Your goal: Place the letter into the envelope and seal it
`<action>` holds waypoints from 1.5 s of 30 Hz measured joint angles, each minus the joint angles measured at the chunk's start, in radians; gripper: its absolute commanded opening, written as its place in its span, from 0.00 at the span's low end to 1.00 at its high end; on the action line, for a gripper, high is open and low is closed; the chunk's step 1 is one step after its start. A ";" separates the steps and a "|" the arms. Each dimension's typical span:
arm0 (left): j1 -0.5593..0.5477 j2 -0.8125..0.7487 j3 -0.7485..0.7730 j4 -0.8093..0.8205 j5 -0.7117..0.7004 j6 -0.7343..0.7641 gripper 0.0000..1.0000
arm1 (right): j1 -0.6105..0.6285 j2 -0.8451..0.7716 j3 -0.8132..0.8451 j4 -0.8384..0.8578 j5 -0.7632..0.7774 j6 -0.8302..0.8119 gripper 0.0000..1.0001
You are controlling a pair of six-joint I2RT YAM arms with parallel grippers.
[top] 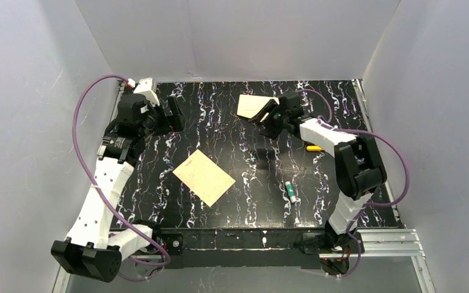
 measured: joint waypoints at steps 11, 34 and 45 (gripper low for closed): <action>0.000 0.109 -0.184 -0.163 0.063 -0.159 0.61 | 0.079 0.116 0.051 -0.054 -0.203 -0.365 0.77; 0.000 0.450 -0.418 0.006 0.224 -0.303 0.28 | 0.357 0.270 0.200 -0.219 -0.157 -0.540 0.63; 0.001 0.478 -0.426 0.024 0.211 -0.304 0.19 | 0.350 0.344 0.278 -0.208 -0.262 -0.629 0.60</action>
